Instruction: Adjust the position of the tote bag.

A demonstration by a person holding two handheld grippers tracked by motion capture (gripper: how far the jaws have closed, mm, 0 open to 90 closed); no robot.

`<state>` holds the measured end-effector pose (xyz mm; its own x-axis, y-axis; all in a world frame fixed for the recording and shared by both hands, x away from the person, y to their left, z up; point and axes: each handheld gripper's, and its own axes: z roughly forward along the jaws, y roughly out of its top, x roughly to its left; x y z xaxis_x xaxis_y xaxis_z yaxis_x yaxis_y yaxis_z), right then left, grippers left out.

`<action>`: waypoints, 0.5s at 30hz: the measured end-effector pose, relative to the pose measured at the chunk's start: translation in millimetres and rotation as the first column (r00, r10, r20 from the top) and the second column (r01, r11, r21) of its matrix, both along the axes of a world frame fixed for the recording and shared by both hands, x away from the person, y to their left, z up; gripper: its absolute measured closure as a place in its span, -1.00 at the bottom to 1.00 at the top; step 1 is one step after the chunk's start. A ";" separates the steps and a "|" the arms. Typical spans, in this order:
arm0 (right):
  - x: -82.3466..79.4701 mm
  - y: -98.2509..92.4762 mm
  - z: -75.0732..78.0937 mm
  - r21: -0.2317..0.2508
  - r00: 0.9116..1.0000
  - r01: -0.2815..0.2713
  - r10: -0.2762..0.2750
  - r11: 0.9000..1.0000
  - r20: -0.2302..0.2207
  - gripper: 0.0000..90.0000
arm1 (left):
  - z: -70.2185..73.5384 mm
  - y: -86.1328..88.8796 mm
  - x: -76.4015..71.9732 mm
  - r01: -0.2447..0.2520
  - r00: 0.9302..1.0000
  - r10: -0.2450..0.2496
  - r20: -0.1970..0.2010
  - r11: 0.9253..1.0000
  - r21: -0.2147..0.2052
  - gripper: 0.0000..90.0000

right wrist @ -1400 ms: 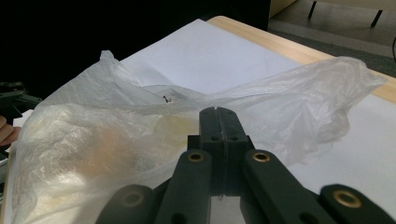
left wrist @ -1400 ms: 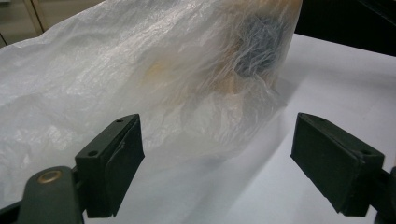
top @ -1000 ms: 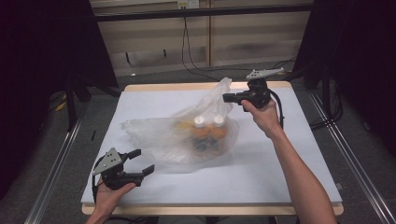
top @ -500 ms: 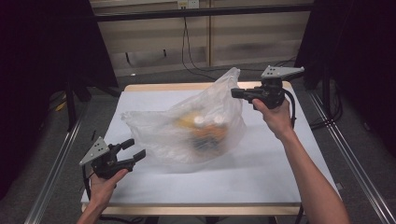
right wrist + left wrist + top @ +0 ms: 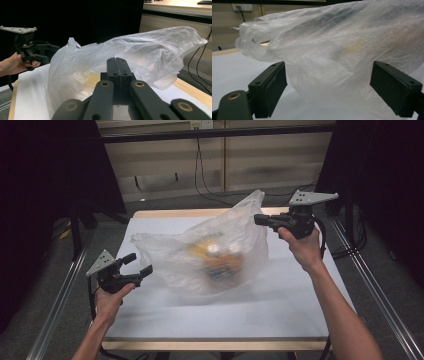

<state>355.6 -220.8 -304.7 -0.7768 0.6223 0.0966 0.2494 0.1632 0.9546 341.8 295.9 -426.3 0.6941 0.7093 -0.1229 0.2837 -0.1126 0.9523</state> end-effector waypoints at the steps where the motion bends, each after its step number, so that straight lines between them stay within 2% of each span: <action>1: -0.9 -0.3 0.7 -0.001 1.000 0.002 -0.002 1.000 0.001 1.00 | 0.1 0.5 2.1 -0.003 1.000 0.003 -0.008 1.000 -0.003 -0.71; 2: -1.8 -0.7 1.4 -0.002 1.000 0.001 -0.001 1.000 0.005 1.00 | 0.0 0.6 4.4 0.008 1.000 -0.008 -0.013 1.000 -0.019 -0.72; 4: -3.8 -1.7 2.9 -0.003 1.000 0.000 0.000 1.000 0.010 1.00 | 1.7 -1.8 7.6 0.006 1.000 -0.006 -0.016 1.000 -0.023 -0.72; 7: -6.7 -3.0 4.5 0.003 1.000 -0.002 0.002 1.000 0.016 1.00 | 2.6 -11.4 13.6 0.043 0.999 -0.043 -0.020 0.999 0.013 -0.74; 10: -9.2 -3.6 6.0 0.001 1.000 -0.002 0.002 1.000 0.023 1.00 | 4.2 -21.9 18.6 0.075 0.997 -0.075 -0.034 0.997 0.000 -0.67; 12: -10.5 -4.8 7.0 -0.004 1.000 0.000 0.000 1.000 0.025 1.00 | 5.3 -27.0 20.9 0.106 0.994 -0.106 -0.037 0.994 0.009 -0.44; 15: -11.7 -8.5 7.8 -0.003 1.000 0.008 -0.008 1.000 0.026 1.00 | 7.6 -29.5 24.8 0.128 0.991 -0.129 -0.044 0.992 -0.019 0.18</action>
<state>343.9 -229.3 -296.9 -0.7742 0.6285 0.0744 0.2259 0.1647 0.9601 366.6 266.4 -418.6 0.7727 0.6124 -0.1669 0.3107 -0.1356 0.9408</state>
